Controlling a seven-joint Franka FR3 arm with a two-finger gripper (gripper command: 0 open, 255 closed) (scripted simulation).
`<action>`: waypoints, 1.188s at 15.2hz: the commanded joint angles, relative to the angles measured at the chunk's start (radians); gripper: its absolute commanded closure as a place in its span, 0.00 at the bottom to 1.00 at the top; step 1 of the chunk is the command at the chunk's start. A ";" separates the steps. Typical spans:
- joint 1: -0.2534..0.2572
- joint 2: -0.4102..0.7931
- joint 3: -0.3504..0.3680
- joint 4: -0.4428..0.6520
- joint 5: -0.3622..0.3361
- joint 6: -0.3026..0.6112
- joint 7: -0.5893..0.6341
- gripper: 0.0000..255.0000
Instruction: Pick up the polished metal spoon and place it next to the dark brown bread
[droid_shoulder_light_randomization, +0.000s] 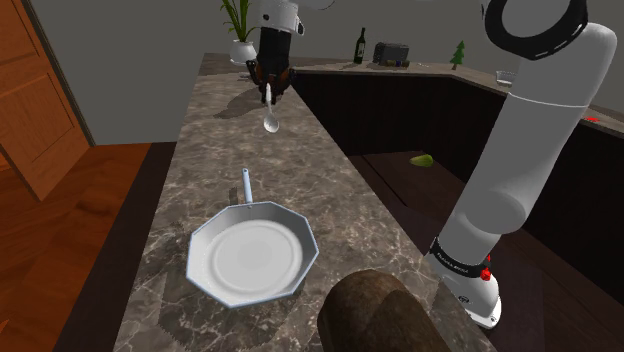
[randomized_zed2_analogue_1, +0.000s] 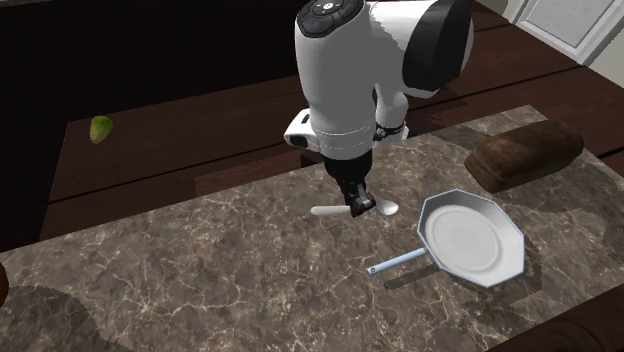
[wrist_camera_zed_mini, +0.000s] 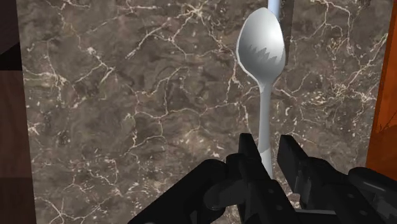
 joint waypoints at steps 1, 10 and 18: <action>0.015 -0.056 0.013 -0.068 0.008 0.018 0.024 1.00; 0.086 -0.296 0.092 -0.335 0.062 0.078 0.148 1.00; 0.160 -0.464 0.183 -0.486 0.128 0.099 0.282 1.00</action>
